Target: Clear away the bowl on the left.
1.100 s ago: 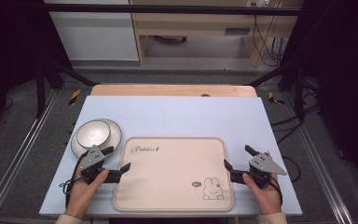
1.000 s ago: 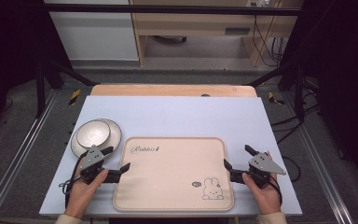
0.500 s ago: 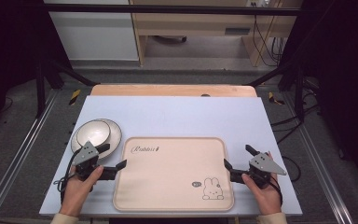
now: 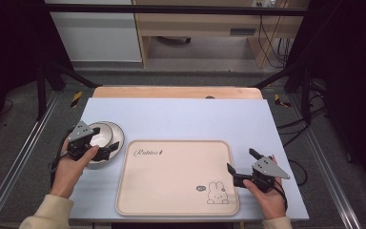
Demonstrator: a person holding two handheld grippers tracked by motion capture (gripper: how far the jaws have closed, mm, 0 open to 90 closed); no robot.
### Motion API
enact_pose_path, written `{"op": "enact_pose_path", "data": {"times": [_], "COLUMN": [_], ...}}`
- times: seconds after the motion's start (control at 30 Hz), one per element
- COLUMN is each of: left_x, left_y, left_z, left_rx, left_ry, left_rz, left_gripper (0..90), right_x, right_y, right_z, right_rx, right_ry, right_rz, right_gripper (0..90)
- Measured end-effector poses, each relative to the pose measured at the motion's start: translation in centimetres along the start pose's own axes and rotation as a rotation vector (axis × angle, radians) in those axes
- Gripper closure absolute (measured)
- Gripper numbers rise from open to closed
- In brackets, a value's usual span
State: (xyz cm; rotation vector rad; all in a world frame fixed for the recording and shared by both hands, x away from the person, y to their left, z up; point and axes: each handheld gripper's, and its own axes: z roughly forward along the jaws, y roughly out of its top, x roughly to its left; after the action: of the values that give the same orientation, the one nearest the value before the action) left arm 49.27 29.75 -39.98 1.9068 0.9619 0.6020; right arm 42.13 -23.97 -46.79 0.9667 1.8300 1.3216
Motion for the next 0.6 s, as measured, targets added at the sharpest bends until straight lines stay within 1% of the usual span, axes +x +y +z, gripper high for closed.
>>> {"op": "enact_pose_path", "data": {"times": [0.03, 0.07, 0.1, 0.13, 0.2, 0.23, 0.27, 0.33, 0.37, 0.43, 0.47, 0.5, 0.53, 0.57, 0.6], "left_x": [0.0, 0.5, 0.5, 0.8, 0.9, 1.4, 1.4, 2.1, 2.5, 3.5, 4.4, 4.4, 4.9, 5.5, 5.5], "left_y": [0.0, -0.1, -0.1, -0.2, -0.3, -0.3, -0.3, -0.1, 0.0, 0.2, 0.1, 0.1, 0.1, 0.0, 0.0], "left_z": [0.0, 0.2, 0.2, 0.5, 0.5, 0.4, 0.4, 0.1, -0.1, -0.5, -0.7, -0.7, -0.8, -0.9, -0.9], "left_rx": [0.0, 0.022, 0.022, 0.039, 0.046, 0.064, 0.064, 0.06, 0.046, 0.041, 0.044, 0.044, 0.048, 0.052, 0.052], "left_ry": [0.0, 0.019, 0.019, 0.032, 0.036, 0.075, 0.075, 0.105, 0.116, 0.121, 0.124, 0.124, 0.125, 0.121, 0.121], "left_rz": [0.0, -0.016, -0.016, -0.027, -0.026, -0.015, -0.015, -0.021, -0.043, -0.081, -0.12, -0.12, -0.136, -0.164, -0.164], "left_gripper": [5.5, 5.4, 5.4, 5.4, 5.6, 6.4, 7.0, 7.1, 7.1, 7.1, 7.1, 6.8, 6.3, 6.1, 5.9], "right_x": [0.0, 0.0, 0.0, 0.0, 0.0, 0.0, 0.0, 0.0, 0.0, 0.0, 0.0, 0.0, -0.1, -0.1, -0.1], "right_y": [0.0, 0.0, 0.0, 0.0, 0.1, 0.1, 0.1, 0.1, 0.1, 0.1, 0.1, 0.1, 0.1, 0.1, 0.1], "right_z": [0.0, 0.0, 0.0, -0.1, -0.1, -0.1, -0.1, -0.1, -0.1, 0.0, -0.1, -0.1, -0.1, -0.1, -0.1], "right_rx": [0.0, -0.001, -0.001, -0.003, -0.003, -0.004, -0.004, -0.002, 0.0, 0.002, -0.002, -0.002, -0.004, -0.002, -0.002], "right_ry": [0.0, 0.0, 0.0, 0.0, -0.001, -0.002, -0.002, 0.002, 0.004, 0.002, 0.0, 0.0, -0.004, -0.006, -0.006], "right_rz": [0.0, 0.0, 0.0, -0.001, 0.0, -0.001, -0.001, -0.001, -0.001, -0.002, 0.002, 0.002, 0.002, 0.004, 0.004], "right_gripper": [4.2, 4.3, 4.3, 4.4, 4.4, 4.5, 4.5, 5.0, 5.3, 5.2, 5.2, 5.2, 5.3, 5.4, 5.4]}}
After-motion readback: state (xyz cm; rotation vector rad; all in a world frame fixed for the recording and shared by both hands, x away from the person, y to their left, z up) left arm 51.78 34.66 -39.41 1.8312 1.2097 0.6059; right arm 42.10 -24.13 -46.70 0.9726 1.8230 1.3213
